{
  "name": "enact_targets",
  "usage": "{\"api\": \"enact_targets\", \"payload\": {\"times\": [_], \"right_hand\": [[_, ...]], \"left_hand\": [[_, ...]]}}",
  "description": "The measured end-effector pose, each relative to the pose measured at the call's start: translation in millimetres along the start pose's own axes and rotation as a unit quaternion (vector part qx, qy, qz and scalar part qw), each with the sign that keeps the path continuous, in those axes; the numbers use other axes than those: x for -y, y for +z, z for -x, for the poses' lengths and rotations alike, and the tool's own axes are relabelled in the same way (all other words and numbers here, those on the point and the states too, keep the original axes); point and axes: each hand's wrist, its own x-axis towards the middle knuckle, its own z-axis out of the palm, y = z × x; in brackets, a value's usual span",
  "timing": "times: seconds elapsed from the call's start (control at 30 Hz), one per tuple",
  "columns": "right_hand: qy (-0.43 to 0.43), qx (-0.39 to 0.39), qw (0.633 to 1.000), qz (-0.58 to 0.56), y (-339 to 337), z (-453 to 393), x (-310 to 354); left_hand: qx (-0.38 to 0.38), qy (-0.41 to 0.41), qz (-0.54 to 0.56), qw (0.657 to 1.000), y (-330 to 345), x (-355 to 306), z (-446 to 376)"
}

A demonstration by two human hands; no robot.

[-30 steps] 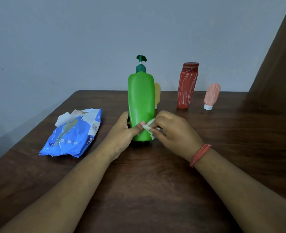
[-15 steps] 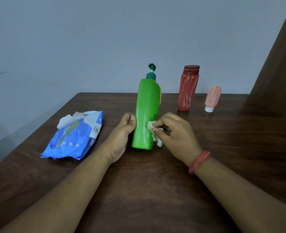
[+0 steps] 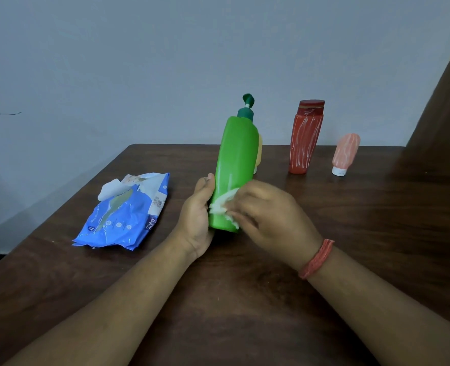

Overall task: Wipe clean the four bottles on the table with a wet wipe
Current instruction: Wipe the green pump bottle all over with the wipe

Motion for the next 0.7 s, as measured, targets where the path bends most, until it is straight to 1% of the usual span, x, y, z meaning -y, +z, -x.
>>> {"api": "enact_targets", "payload": {"times": [0.03,0.07,0.13,0.17,0.23,0.27,0.37,0.47,0.57,0.6,0.67,0.7], "right_hand": [[-0.020,0.014,1.000,0.014,0.6,-0.1,0.5],[-0.017,0.011,1.000,0.024,0.2,-0.8,-0.3],[0.021,-0.024,0.999,0.022,-2.0,-2.4,-1.3],[0.017,-0.024,0.999,0.018,-1.9,-2.3,-0.1],[-0.035,0.022,0.999,0.021,0.7,-1.1,4.4],[-0.047,0.037,0.998,0.025,1.4,-0.9,5.0],[-0.007,0.006,1.000,0.019,-0.4,-2.5,2.0],[-0.048,0.038,0.998,0.022,1.2,0.3,2.9],[0.004,-0.003,1.000,0.015,-1.6,-0.9,-1.7],[-0.001,-0.001,1.000,0.003,-1.5,0.0,-2.2],[-0.046,0.043,0.998,-0.009,1.6,1.9,-0.3],[-0.052,0.051,0.997,-0.005,2.5,1.7,-0.2]], "left_hand": [[-0.003,0.000,0.007,1.000,0.3,-0.1,0.5],[-0.004,0.002,0.014,1.000,0.6,-0.3,1.2],[-0.009,0.006,0.022,1.000,0.7,-0.1,1.7],[-0.009,0.004,0.026,1.000,0.2,0.1,1.4],[-0.011,-0.004,0.033,0.999,-0.8,-0.8,0.8],[-0.012,-0.004,0.035,0.999,-1.4,-0.8,0.2],[-0.016,-0.004,0.030,0.999,-3.5,1.1,-2.2],[-0.017,0.000,0.022,1.000,-3.6,0.4,-3.2],[-0.010,0.000,0.016,1.000,-5.6,5.6,-5.6],[-0.004,-0.004,0.016,1.000,-6.2,7.3,-6.3],[0.008,-0.013,0.004,1.000,-6.6,7.9,-6.6],[0.019,-0.017,0.001,1.000,-7.6,8.8,-7.7]]}}
